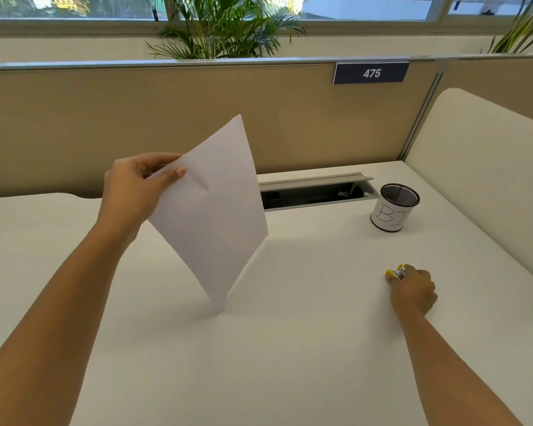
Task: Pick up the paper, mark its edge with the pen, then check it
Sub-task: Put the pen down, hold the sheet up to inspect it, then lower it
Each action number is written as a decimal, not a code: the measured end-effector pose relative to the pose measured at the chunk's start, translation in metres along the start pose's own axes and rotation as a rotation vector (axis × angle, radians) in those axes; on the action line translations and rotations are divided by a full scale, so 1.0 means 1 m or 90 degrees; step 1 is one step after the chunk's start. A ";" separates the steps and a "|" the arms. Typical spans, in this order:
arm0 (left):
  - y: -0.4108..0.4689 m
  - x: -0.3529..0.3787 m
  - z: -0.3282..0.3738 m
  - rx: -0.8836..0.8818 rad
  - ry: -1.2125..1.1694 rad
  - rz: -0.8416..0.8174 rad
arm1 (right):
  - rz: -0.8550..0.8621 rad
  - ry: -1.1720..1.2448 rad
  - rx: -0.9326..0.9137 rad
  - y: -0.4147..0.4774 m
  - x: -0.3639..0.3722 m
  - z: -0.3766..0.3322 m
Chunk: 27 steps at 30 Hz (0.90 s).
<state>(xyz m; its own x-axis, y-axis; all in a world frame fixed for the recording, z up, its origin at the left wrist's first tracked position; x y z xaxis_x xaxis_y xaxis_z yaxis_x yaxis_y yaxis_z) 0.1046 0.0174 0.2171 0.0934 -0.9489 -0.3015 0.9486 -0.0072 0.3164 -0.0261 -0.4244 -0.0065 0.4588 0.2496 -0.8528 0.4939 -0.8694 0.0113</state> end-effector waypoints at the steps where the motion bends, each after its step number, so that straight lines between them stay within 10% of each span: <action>1: 0.001 0.000 0.001 0.004 0.000 -0.001 | 0.003 -0.011 -0.001 0.001 0.001 0.000; 12: 0.000 0.002 0.011 0.020 0.013 -0.008 | 0.107 0.182 -0.152 -0.021 -0.029 -0.072; 19: -0.005 0.010 0.021 0.007 0.005 -0.086 | -0.378 0.501 -0.415 -0.084 -0.035 -0.190; 27: -0.011 0.002 0.027 0.005 -0.039 -0.105 | -0.484 0.663 -0.389 -0.106 -0.042 -0.213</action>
<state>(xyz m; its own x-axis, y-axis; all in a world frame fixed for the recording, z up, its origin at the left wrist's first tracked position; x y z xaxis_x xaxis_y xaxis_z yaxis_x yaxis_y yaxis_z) 0.0858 0.0067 0.2373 -0.0816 -0.9523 -0.2940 0.9470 -0.1661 0.2751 0.0592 -0.2515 0.1391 0.1337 0.9910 0.0106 0.9744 -0.1334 0.1808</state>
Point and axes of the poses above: each hand's wrist, its own y-axis towards the middle knuckle, its own x-axis out of the palm, z = x × y, the point moved 5 cm from there along y, towards the middle knuckle, and after that the axes turned 1 degree about x, right-handed, at the moved point
